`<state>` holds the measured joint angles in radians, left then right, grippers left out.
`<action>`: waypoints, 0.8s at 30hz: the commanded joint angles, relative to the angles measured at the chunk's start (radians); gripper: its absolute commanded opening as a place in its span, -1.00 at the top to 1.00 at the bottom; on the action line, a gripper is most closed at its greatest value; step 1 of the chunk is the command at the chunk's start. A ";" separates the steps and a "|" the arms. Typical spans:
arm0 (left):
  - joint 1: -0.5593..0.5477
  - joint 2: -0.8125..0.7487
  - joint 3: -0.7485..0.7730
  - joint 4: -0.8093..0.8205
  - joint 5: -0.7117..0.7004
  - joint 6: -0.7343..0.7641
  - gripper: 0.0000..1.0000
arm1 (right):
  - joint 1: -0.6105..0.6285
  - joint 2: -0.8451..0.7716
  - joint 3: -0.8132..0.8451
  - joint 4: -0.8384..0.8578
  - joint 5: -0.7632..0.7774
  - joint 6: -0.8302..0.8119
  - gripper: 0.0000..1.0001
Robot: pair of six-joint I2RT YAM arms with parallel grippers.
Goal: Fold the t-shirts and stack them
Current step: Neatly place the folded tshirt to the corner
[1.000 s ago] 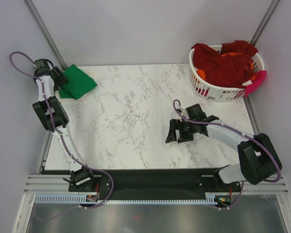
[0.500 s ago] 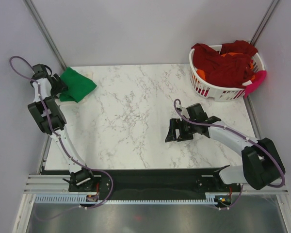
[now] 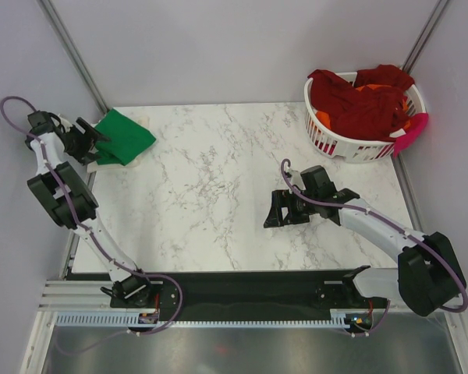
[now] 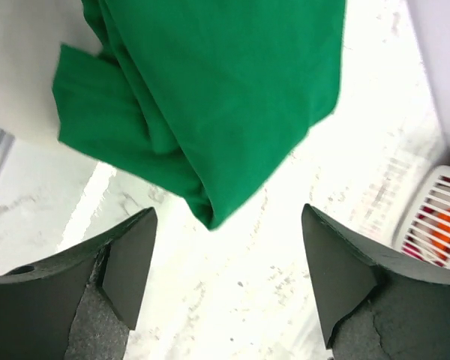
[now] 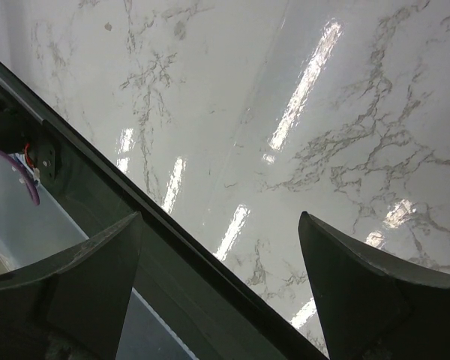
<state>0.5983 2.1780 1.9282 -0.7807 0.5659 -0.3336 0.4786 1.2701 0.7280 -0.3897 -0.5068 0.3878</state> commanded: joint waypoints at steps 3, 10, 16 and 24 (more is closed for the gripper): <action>0.212 -0.209 -0.098 0.133 -0.113 -0.289 -0.61 | 0.014 -0.032 0.005 0.014 0.001 -0.013 -0.86; 0.199 -0.537 -0.415 0.149 -0.278 -0.346 -0.59 | 0.017 -0.026 0.013 0.014 0.011 -0.013 -0.90; -0.003 -0.875 -0.627 0.230 -0.238 -0.296 -0.64 | 0.025 -0.054 0.004 0.012 0.022 -0.006 -0.91; -0.770 -1.116 -0.707 0.232 -0.492 0.109 -0.62 | 0.031 -0.153 -0.041 0.054 0.008 0.022 -0.96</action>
<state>0.0971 1.1316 1.2495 -0.5716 0.2611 -0.4881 0.5022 1.1767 0.7143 -0.3820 -0.4915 0.3962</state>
